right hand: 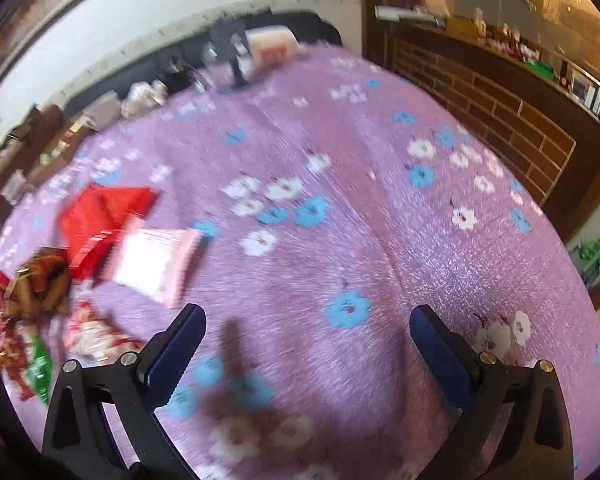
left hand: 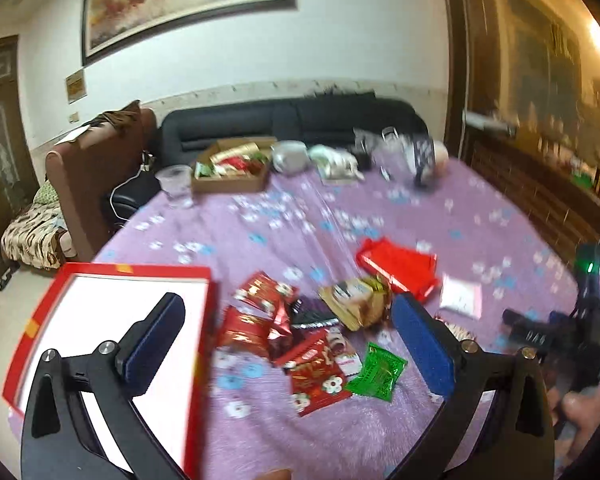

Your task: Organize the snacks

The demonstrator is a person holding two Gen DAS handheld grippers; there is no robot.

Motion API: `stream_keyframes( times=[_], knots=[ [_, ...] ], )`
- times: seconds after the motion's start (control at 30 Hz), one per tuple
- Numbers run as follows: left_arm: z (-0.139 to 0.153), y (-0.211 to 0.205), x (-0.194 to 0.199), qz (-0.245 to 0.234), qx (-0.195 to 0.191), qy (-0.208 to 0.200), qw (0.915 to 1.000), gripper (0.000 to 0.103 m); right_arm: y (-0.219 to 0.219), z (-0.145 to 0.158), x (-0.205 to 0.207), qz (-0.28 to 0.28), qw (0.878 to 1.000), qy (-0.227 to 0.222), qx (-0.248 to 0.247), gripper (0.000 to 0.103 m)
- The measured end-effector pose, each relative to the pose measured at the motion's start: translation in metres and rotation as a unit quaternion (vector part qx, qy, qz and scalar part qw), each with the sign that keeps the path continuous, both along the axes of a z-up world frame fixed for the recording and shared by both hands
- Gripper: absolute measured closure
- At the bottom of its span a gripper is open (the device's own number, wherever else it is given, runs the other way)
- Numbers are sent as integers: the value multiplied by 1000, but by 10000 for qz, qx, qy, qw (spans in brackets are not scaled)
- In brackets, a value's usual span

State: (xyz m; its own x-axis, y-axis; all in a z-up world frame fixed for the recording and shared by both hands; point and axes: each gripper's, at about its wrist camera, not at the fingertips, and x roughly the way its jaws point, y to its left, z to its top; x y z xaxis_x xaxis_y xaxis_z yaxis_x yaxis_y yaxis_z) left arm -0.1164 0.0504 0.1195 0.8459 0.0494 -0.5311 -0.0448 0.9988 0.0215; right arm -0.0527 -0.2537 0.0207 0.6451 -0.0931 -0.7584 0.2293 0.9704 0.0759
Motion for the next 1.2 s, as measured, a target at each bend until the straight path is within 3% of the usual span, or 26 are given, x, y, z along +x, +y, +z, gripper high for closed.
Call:
stream_keyframes(
  times=[0.23, 0.5, 0.87, 1.2],
  knots=[
    [18, 37, -22, 375, -208, -11, 9991, 0, 47, 37, -27, 589, 9968, -530, -26, 0],
    [20, 62, -36, 614, -185, -77, 9979, 0, 113, 59, -37, 1220, 9896, -708, -296, 0],
    [11, 77, -35, 725, -194, 0, 9972, 0, 158, 68, -42, 1662, 9821, -756, -470, 0],
    [0, 84, -26, 822, -111, 130, 9965, 0, 178, 57, -34, 1886, 9788, -643, -479, 0]
  ],
)
